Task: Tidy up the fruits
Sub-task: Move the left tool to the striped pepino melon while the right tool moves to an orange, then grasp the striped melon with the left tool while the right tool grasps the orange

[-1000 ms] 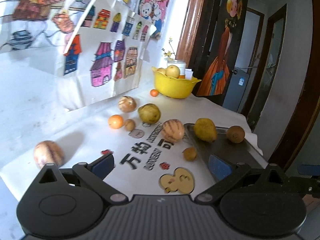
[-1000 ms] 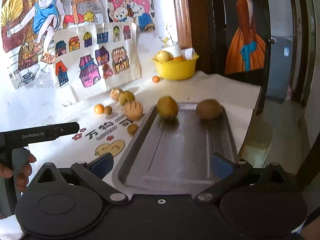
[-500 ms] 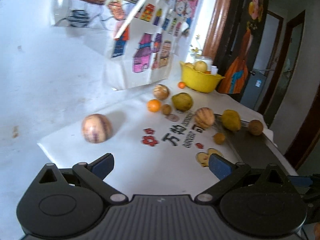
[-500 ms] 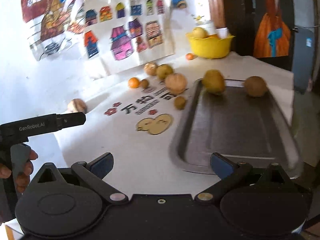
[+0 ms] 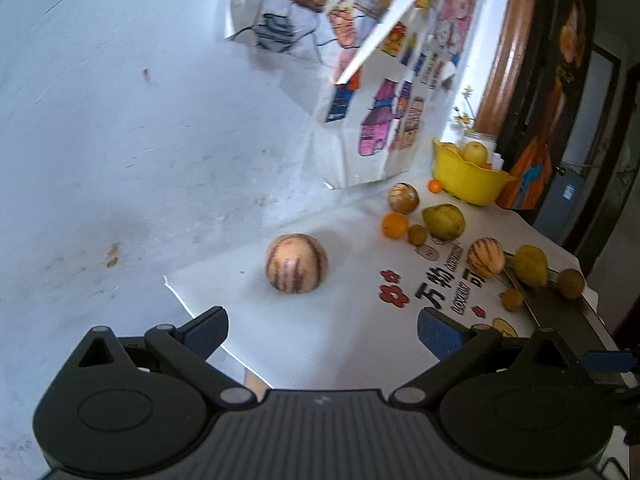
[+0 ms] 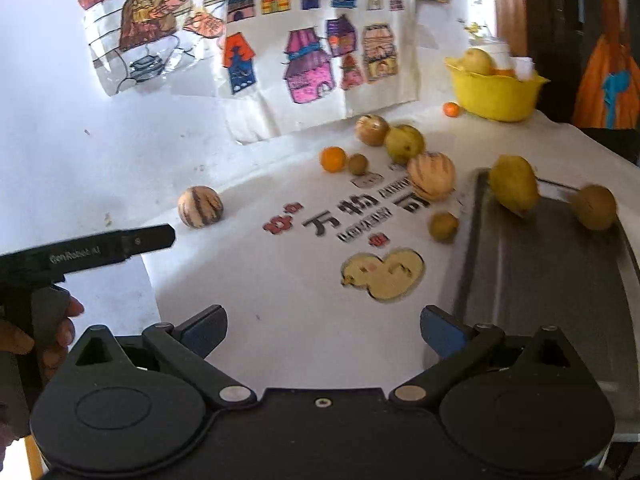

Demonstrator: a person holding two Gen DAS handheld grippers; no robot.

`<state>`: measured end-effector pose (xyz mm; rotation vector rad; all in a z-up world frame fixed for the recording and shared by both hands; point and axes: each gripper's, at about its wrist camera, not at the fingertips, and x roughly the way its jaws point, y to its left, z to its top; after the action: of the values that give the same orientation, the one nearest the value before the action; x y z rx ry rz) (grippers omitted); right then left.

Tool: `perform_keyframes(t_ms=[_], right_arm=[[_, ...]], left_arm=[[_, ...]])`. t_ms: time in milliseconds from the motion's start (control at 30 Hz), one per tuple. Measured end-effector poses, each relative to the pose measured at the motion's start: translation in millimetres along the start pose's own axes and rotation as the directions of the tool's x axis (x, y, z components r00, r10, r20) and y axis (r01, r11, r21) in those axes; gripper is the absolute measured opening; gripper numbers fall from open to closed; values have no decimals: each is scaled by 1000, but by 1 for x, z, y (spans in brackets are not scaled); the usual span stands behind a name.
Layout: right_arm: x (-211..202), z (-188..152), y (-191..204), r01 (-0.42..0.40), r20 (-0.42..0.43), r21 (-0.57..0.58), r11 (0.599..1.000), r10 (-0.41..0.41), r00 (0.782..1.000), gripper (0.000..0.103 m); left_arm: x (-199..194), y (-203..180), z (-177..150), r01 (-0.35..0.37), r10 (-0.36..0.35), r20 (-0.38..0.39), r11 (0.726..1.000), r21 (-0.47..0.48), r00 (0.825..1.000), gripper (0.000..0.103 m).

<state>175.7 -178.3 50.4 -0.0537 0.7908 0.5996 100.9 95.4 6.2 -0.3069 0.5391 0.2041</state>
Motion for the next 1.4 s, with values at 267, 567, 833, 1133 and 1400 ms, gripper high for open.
perform_keyframes(t_ms=[267, 567, 833, 1133, 1400], right_arm=[[14, 38, 4, -49, -1, -71, 996, 49, 999, 102], [43, 83, -3, -82, 14, -193, 978, 87, 996, 102], [83, 116, -8, -168, -7, -183, 969, 170, 985, 102], [140, 139, -8, -227, -37, -233, 946, 225, 974, 99], [173, 150, -4, -220, -34, -301, 928, 220, 975, 91]], left_arm=[[12, 11, 6, -40, 40, 9, 999, -14, 999, 103], [33, 12, 8, -30, 30, 6, 999, 17, 1000, 103], [58, 3, 13, -38, 38, -2, 997, 65, 999, 103], [77, 2, 15, -31, 30, 15, 999, 35, 999, 97], [88, -6, 12, -51, 50, 39, 999, 16, 998, 85]])
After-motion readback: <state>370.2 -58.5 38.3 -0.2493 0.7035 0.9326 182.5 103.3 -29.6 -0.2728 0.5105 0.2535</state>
